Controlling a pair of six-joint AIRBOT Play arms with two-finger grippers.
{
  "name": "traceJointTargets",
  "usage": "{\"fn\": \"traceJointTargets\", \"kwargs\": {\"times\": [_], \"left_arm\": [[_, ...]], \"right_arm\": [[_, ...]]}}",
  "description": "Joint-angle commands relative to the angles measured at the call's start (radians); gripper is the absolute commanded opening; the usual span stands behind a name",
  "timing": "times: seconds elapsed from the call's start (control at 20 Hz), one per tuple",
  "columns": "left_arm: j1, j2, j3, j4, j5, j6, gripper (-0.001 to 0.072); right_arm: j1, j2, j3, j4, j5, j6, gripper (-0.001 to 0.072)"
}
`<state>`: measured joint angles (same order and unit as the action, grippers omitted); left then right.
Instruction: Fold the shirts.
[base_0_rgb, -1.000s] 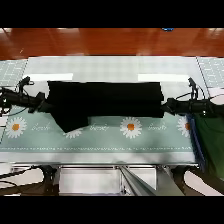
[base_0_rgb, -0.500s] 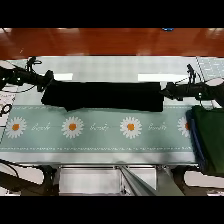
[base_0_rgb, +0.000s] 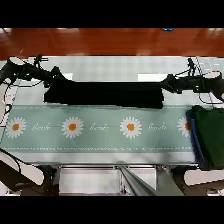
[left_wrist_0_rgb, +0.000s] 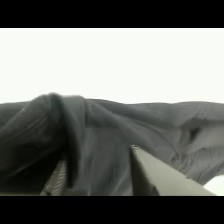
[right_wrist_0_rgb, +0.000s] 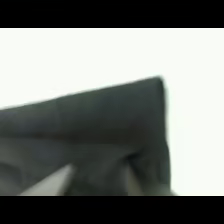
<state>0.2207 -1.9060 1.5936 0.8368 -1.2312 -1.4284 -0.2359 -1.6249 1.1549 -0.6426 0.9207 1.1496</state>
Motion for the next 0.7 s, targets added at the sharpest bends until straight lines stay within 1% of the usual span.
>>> {"fn": "traceJointTargets", "kwargs": {"times": [0.0,0.05,0.1,0.15,0.2,0.3,0.35,0.4,0.5,0.55,0.65], "left_arm": [[0.024,-0.012,0.072,0.172,-0.082,-0.161,0.047],[0.054,0.001,0.115,0.29,-0.144,-0.193,0.0471],[0.085,0.03,0.136,0.362,-0.169,-0.19,0.0472],[0.118,0.075,0.135,0.399,-0.163,-0.177,0.0472],[0.146,0.116,0.135,0.393,-0.153,-0.151,0.0472],[0.175,0.207,0.119,0.358,-0.109,-0.08,0.0472],[0.176,0.269,0.079,0.335,-0.056,-0.044,0.0472],[0.171,0.332,0.024,0.273,-0.003,0.005,0.0472],[0.143,0.48,-0.149,0.103,0.112,0.118,0.0472],[0.117,0.554,-0.25,0.048,0.176,0.166,0.0472],[0.063,0.665,-0.407,0.038,0.261,0.18,0.0472]], "right_arm": [[-0.03,-0.001,0.023,0.003,0.03,0.054,0.0415],[-0.073,0.022,0.036,0.003,0.097,0.051,0.0415],[-0.125,0.057,0.036,-0.015,0.144,0.039,0.0415],[-0.171,0.09,0.036,-0.062,0.171,0.053,0.0415],[-0.214,0.124,0.027,-0.124,0.187,0.08,0.0415],[-0.264,0.174,-0.034,-0.193,0.18,0.114,0.0415],[-0.273,0.188,-0.088,-0.193,0.164,0.114,0.0415],[-0.274,0.193,-0.144,-0.183,0.142,0.115,0.0415],[-0.254,0.192,-0.257,-0.118,0.07,0.103,0.0415],[-0.238,0.19,-0.293,-0.083,0.026,0.082,0.0415],[-0.204,0.156,-0.303,-0.012,0.002,0.042,0.0415]]}}
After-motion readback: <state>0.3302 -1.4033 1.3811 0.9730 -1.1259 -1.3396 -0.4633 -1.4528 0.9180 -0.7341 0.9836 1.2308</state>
